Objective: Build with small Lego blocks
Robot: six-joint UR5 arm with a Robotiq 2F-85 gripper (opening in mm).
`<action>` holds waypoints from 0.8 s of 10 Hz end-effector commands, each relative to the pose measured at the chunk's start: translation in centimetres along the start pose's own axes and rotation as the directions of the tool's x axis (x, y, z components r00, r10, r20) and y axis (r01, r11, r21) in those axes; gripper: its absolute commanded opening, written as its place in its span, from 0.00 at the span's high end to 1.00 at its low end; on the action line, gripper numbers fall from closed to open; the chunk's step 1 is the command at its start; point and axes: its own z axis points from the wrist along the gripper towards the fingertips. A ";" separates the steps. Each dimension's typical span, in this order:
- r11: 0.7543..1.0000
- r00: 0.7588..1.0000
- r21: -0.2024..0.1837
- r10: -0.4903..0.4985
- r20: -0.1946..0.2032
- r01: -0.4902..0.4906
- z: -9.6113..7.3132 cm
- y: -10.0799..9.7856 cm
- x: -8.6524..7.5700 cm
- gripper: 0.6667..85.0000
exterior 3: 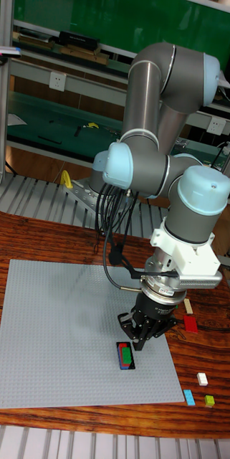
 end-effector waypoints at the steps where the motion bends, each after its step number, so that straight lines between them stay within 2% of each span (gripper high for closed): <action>1: 1.000 1.000 -0.017 -0.011 0.004 0.011 0.7 0.3 -0.4 0.99; 4: 1.000 1.000 -0.021 -0.021 0.004 0.021 0.5 0.1 -0.2 0.99; 8: 0.999 0.999 -0.001 -0.052 0.001 0.052 0.5 -0.8 -0.2 0.99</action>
